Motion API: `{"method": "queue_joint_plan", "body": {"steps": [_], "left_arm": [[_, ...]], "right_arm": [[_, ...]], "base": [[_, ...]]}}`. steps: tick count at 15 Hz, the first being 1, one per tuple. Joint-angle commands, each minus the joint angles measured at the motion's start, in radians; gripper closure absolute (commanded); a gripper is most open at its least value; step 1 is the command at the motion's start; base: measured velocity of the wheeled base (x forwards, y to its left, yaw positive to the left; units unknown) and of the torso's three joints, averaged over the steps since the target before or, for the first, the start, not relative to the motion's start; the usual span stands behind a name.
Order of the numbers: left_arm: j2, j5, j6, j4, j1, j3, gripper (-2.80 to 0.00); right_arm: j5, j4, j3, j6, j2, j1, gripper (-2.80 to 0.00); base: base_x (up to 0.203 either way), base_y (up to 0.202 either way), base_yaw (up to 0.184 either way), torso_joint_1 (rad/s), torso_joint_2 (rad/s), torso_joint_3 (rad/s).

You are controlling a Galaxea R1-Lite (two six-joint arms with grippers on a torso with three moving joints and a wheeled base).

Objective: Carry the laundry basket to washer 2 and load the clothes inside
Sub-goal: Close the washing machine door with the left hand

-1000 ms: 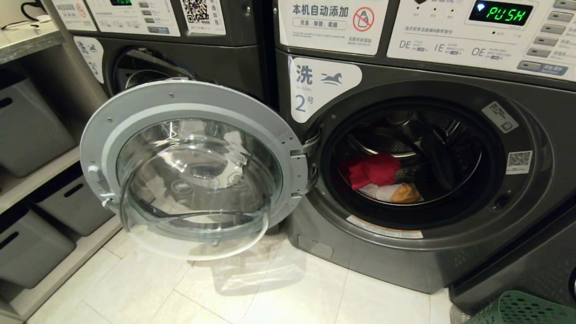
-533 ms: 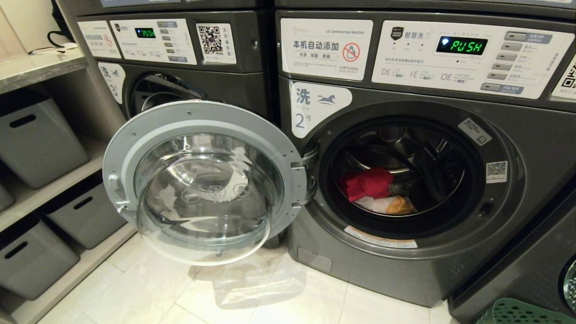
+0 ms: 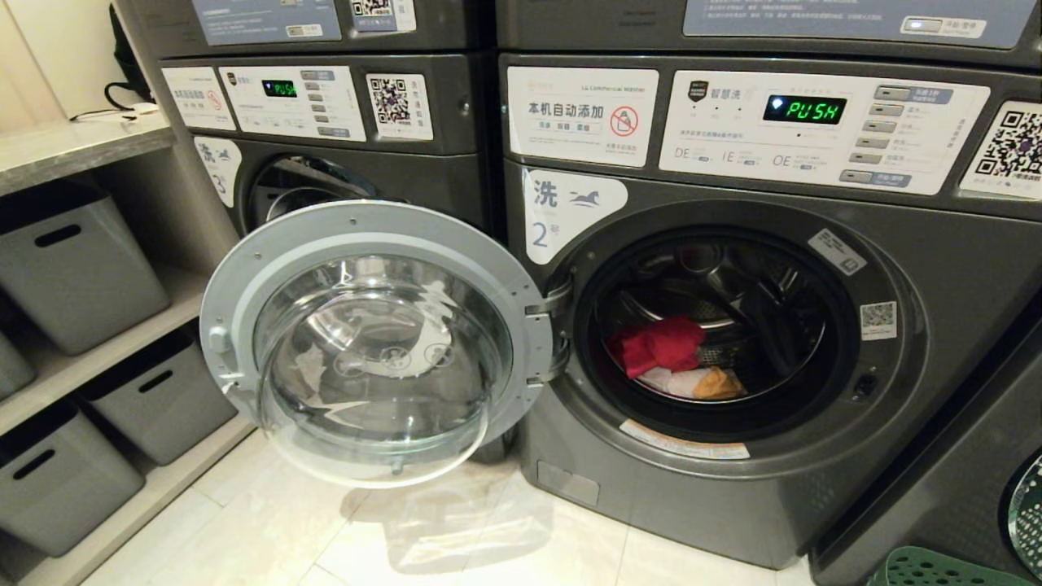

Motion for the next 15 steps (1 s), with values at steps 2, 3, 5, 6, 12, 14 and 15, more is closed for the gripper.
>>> {"method": "queue_joint_plan", "body": {"steps": [2, 3, 5, 6, 12, 14, 15], "left_arm": [[0.000, 0.000, -0.002, 0.000, 0.000, 0.000, 0.00], [0.000, 0.000, -0.002, 0.000, 0.000, 0.000, 0.00], [0.000, 0.000, -0.002, 0.000, 0.000, 0.000, 0.00], [0.000, 0.000, -0.002, 0.000, 0.000, 0.000, 0.00], [0.000, 0.000, -0.002, 0.000, 0.000, 0.000, 0.00], [0.000, 0.000, -0.002, 0.000, 0.000, 0.000, 0.00], [0.000, 0.000, -0.002, 0.000, 0.000, 0.000, 0.00]], "right_arm": [[0.000, 0.000, 0.000, 0.002, 0.002, 0.000, 0.00], [0.000, 0.000, 0.000, 0.004, 0.002, 0.000, 0.00], [-0.003, 0.000, 0.000, 0.007, 0.002, 0.000, 0.00], [-0.003, 0.000, 0.000, 0.007, 0.002, 0.000, 0.00], [-0.005, 0.000, 0.000, 0.011, 0.002, 0.000, 0.00], [-0.004, 0.000, 0.000, 0.012, 0.002, 0.000, 0.00], [-0.003, 0.000, 0.000, 0.013, 0.002, 0.000, 0.00]], "base": [[0.001, 0.003, -0.050, 0.001, 0.00, 0.004], [0.004, 0.007, -0.158, 0.009, 0.00, 0.006], [-0.002, 0.005, -0.175, 0.001, 0.00, 0.007], [-0.001, 0.005, -0.168, 0.007, 0.00, -0.006], [-0.001, 0.009, -0.171, 0.002, 0.00, 0.004], [0.001, 0.003, -0.134, 0.001, 0.00, 0.005], [-0.002, 0.005, -0.076, 0.006, 0.00, 0.005]]}}
